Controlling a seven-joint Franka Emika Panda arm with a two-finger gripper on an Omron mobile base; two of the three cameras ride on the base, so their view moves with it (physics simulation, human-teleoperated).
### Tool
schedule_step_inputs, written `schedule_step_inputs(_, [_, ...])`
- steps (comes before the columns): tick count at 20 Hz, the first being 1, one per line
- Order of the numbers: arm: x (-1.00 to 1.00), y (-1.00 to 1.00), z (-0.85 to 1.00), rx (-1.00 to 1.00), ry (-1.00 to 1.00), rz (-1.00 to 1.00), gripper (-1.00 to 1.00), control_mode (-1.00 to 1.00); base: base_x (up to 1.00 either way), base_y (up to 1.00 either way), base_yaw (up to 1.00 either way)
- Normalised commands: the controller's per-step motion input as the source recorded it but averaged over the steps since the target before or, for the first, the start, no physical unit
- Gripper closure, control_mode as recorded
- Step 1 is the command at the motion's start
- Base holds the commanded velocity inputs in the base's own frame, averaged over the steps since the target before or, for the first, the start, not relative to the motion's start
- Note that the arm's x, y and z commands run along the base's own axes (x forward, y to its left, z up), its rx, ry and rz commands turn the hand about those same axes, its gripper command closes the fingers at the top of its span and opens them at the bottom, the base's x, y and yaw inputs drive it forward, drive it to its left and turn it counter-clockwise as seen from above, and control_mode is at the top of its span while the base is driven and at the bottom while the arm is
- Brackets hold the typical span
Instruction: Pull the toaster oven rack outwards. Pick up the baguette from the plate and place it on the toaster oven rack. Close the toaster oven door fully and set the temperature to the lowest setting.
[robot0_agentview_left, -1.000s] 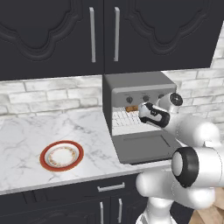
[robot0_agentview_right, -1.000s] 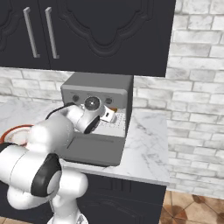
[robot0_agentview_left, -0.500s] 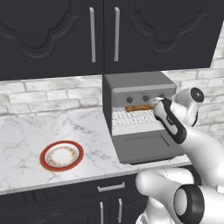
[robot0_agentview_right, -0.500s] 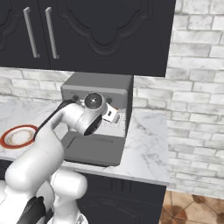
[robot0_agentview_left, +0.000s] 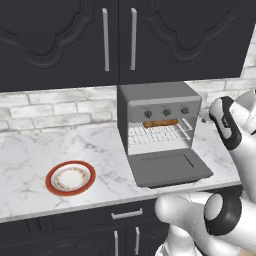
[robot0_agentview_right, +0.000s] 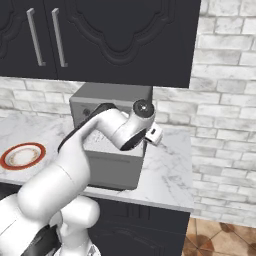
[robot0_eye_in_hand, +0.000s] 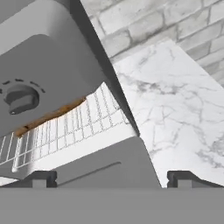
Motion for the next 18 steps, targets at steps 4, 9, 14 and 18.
schedule_step_inputs(4, [-0.58,-0.63,-0.05,0.34,0.00,0.02,-1.00,-1.00,0.00,0.00,0.00])
schedule_step_inputs(9, [-0.37,-0.24,-0.62,0.47,0.13,0.13,-1.00,-1.00,0.00,0.00,0.00])
schedule_step_inputs(14, [0.00,0.00,-0.96,0.53,0.30,0.26,-1.00,-1.00,0.00,0.00,0.00])
schedule_step_inputs(18, [0.06,0.07,-0.97,0.41,0.30,0.31,-1.00,-1.00,0.00,0.00,0.00])
